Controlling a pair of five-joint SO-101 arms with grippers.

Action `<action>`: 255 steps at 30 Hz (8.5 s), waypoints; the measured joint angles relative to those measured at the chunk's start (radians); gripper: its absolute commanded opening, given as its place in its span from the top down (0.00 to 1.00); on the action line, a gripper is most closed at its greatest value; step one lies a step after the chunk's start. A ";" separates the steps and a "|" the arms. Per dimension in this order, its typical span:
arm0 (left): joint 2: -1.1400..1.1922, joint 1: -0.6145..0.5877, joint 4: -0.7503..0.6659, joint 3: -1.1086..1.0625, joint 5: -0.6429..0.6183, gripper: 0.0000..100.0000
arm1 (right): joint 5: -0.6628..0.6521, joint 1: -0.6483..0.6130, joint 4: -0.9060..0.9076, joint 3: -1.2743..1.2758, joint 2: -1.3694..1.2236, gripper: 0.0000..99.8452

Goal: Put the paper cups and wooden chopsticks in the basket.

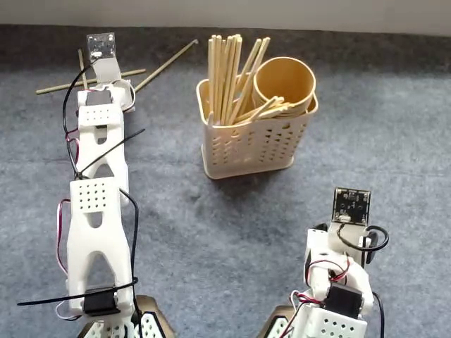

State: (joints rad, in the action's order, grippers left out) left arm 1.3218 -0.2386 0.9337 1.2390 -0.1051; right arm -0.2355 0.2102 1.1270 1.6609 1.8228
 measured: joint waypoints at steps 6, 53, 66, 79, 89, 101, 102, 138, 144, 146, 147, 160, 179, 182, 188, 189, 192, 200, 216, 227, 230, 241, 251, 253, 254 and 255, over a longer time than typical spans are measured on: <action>-0.002 0.026 0.135 0.038 0.003 0.98 | 0.000 0.000 0.000 0.000 0.000 0.65; 0.115 -0.227 0.385 0.361 0.361 0.97 | 0.000 0.000 0.000 0.000 0.000 0.65; -0.083 -0.213 0.310 0.362 0.359 0.97 | 0.000 0.000 0.000 0.000 0.000 0.65; 0.456 -0.107 -0.736 0.361 0.359 0.97 | 0.000 -0.002 0.000 0.000 0.000 0.65; 0.348 -0.117 -0.207 0.388 0.362 0.97 | 0.000 -0.002 0.000 0.000 0.000 0.65; -0.080 -0.034 0.816 0.387 0.361 0.98 | 0.000 -0.002 0.000 0.000 0.000 0.65; -0.117 -0.044 0.816 0.387 0.361 0.98 | 0.000 -0.002 0.000 0.000 0.000 0.65; -0.048 -0.069 0.793 0.379 0.359 0.98 | 0.000 -0.040 0.000 0.000 0.000 0.65; -0.278 -0.087 0.783 0.379 0.359 0.95 | 0.000 -0.040 0.000 0.000 0.000 0.65; -0.295 -0.132 0.724 0.381 0.361 0.86 | 0.000 -0.040 0.000 0.000 0.000 0.65; -0.295 -0.158 0.701 0.379 0.361 0.81 | 0.000 -0.040 0.000 0.000 0.000 0.65; 0.025 -0.267 0.068 0.259 0.457 0.85 | 0.000 -0.040 0.000 0.000 0.000 0.65; 0.063 -0.296 0.710 0.388 0.715 0.85 | 0.000 -0.041 0.000 0.000 0.000 0.65; 0.002 -0.304 0.816 0.384 0.715 0.85 | 0.000 -0.041 0.000 0.000 0.000 0.65; -0.150 -0.302 0.832 0.381 0.713 0.85 | 0.000 -0.041 0.000 0.000 0.000 0.65; -0.176 -0.302 0.832 0.381 0.703 0.85 | 0.000 -0.041 0.000 0.000 0.000 0.65; -0.227 -0.302 0.833 0.381 0.664 0.85 | 0.000 -0.041 0.000 0.000 0.000 0.65; -0.112 -0.321 0.815 0.275 0.629 0.85 | 0.000 -0.041 0.000 0.000 0.000 0.65; 0.054 -0.322 0.779 0.279 -0.143 0.85 | 0.000 -0.041 0.000 0.000 0.000 0.65; 0.066 -0.353 0.809 0.281 -0.250 0.85 | 0.000 -0.041 0.000 0.000 0.000 0.65; 0.068 -0.376 0.809 0.281 -0.250 0.85 | 0.000 -0.041 0.000 0.000 0.000 0.65; 0.072 -0.324 0.806 0.281 -0.247 1.00 | 0.000 -0.041 0.000 0.000 0.000 0.65; 0.020 -0.273 0.833 0.384 -0.170 0.99 | 0.000 -0.041 0.000 0.000 0.000 0.65; -0.052 -0.242 0.835 0.384 -0.138 0.99 | 0.000 -0.041 0.000 0.000 0.000 0.65; -0.101 -0.219 0.835 0.384 -0.130 0.99 | 0.000 -0.041 0.000 0.000 0.000 0.65; -0.158 -0.192 0.835 0.384 -0.126 0.99 | 0.000 -0.041 0.000 0.000 0.000 0.65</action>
State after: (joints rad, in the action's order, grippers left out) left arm 1.1638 -0.4304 1.7683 1.6226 -0.2309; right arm -0.2355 0.1688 1.1270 1.6609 1.8228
